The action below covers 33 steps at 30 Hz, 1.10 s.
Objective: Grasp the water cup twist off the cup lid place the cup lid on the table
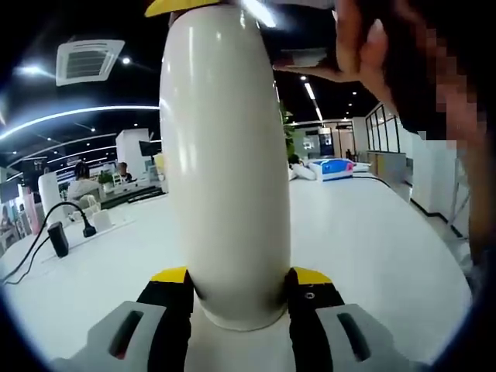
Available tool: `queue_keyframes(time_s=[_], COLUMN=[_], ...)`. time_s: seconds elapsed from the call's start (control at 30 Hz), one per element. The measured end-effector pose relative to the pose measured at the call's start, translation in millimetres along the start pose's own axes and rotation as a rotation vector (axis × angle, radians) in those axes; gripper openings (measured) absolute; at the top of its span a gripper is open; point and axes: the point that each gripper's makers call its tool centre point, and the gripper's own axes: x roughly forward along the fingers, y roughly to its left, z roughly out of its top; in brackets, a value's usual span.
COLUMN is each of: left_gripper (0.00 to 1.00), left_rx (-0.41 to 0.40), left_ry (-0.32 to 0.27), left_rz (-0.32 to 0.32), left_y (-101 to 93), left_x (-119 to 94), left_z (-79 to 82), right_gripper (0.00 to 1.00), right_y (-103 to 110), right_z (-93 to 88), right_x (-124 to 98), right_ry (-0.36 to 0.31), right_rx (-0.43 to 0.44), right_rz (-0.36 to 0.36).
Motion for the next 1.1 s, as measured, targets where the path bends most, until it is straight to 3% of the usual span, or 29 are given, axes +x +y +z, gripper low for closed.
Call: queue_keyframes(time_s=[0.23, 0.5, 1.1], left_gripper=[0.5, 0.5, 0.5], left_rx=[0.007, 0.01, 0.011], left_ry=[0.001, 0.001, 0.008], left_rz=[0.006, 0.007, 0.008], left_y=[1.5, 0.7, 4.0], left_x=[0.1, -0.6, 2.2], left_z=[0.0, 1.1, -0.3], right_gripper=[0.48, 0.48, 0.48], right_y=[1.6, 5.1, 13.4], right_z=[0.1, 0.6, -1.7], right_x=[1.7, 3.1, 7.5], right_ry=[-0.003, -0.006, 0.029], right_rx=[0.0, 0.018, 0.041], right_rz=[0.048, 0.153, 0.511])
